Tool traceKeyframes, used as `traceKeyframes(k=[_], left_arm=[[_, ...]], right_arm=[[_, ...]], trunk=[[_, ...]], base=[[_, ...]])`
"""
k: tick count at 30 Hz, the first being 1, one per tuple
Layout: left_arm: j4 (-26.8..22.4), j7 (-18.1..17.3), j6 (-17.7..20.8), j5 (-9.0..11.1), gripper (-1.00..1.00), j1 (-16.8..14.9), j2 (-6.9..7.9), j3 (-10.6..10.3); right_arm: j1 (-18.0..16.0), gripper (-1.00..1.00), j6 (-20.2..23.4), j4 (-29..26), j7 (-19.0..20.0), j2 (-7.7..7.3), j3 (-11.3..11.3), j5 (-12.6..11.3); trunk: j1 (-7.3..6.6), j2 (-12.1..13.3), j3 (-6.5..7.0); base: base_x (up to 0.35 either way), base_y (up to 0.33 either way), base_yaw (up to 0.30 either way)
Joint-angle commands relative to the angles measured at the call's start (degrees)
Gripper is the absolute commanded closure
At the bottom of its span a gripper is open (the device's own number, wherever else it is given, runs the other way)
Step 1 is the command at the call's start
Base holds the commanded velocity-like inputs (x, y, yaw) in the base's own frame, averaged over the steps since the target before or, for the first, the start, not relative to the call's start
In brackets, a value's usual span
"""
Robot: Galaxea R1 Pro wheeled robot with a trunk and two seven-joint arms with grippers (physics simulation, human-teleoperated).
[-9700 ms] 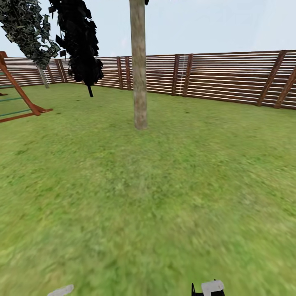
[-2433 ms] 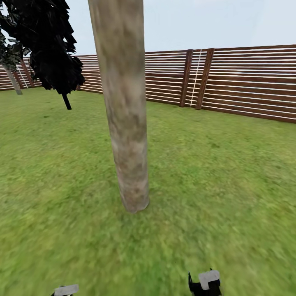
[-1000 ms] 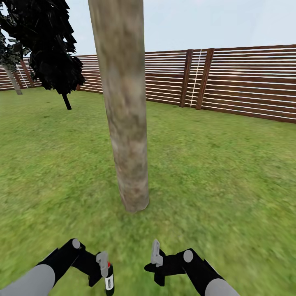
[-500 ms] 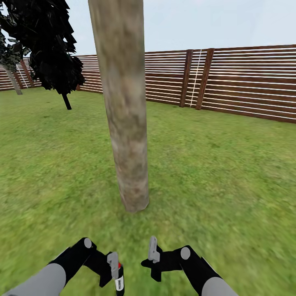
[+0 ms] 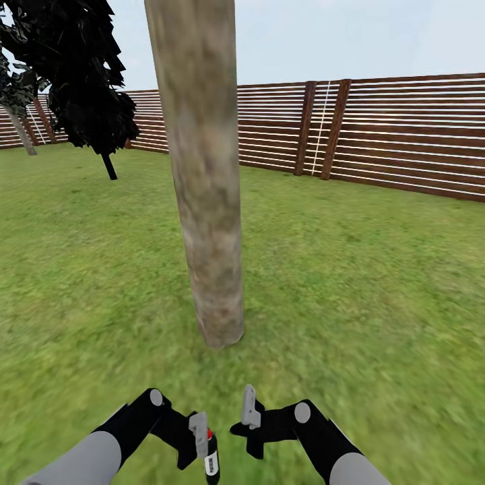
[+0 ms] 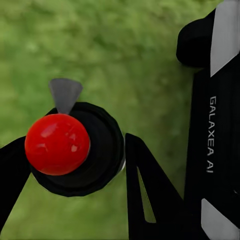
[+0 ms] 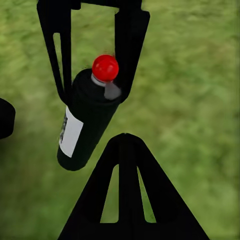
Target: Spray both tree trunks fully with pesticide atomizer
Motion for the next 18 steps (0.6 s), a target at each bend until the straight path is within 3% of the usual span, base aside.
traceKeyframes(k=[1,4,18], left_arm=[[-0.09,-0.08,-0.42,-0.34,1.00,-0.01,-0.36,-0.07],[-0.09,0.37,-0.32,-0.39,1.00,-0.01,-1.27,-0.06],[0.72,4.71,-0.48,-0.24,1.00,0.56,-2.74,0.12]], right_arm=[[-0.01,1.00,-0.20,-0.08,0.07,0.01,-0.03,0.36],[-0.01,1.00,-0.20,-0.08,0.07,0.01,-0.03,0.36],[-0.01,1.00,-0.20,-0.41,0.07,0.01,-0.03,0.36]], trunk=[[-0.01,-0.02,-0.05],[-0.01,-0.02,-0.05],[-0.01,-0.02,-0.05]], base=[[0.000,0.000,0.000],[0.000,0.000,0.000],[0.000,0.000,0.000]])
